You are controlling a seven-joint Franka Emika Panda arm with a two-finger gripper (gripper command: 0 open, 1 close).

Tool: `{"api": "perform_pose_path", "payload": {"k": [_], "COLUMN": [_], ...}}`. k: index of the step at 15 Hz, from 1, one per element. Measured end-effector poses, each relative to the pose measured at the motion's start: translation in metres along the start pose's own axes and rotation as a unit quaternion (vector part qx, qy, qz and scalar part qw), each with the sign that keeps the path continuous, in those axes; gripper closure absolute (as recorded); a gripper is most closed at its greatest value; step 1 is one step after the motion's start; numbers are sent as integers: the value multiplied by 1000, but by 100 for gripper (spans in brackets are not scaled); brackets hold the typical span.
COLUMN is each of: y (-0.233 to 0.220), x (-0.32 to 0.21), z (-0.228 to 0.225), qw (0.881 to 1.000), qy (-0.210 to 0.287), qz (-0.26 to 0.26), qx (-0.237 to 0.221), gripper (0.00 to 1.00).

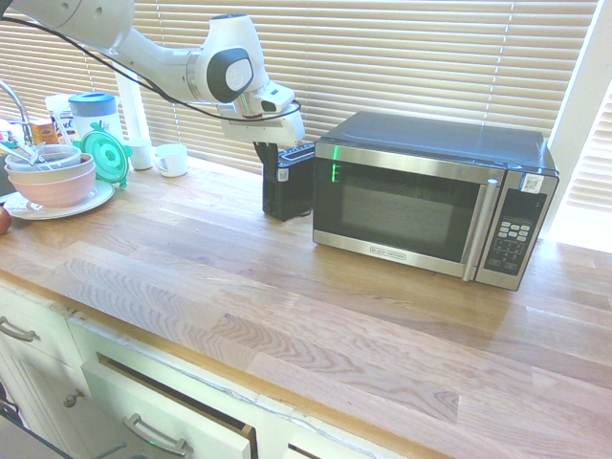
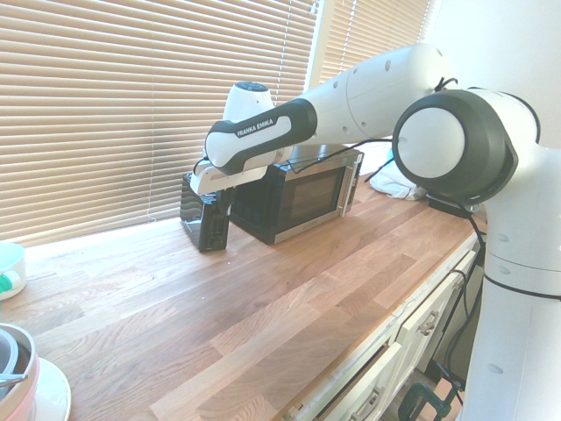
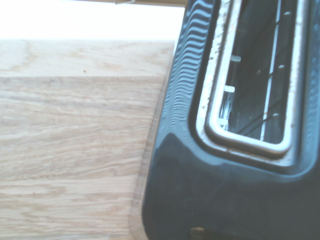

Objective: Press the toaster

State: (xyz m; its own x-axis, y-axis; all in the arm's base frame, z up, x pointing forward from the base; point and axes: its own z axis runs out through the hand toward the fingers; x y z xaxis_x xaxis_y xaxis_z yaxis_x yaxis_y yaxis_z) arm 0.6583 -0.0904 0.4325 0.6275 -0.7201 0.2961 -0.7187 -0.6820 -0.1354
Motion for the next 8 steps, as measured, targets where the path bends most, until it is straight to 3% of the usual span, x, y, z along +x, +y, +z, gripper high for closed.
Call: {"api": "perform_pose_path", "payload": {"k": [8], "y": [-5], "x": [-6], "z": [25], "qw": [1000], "qy": [-15], "qz": [-10], "qx": [-10], "gripper": [100]}}
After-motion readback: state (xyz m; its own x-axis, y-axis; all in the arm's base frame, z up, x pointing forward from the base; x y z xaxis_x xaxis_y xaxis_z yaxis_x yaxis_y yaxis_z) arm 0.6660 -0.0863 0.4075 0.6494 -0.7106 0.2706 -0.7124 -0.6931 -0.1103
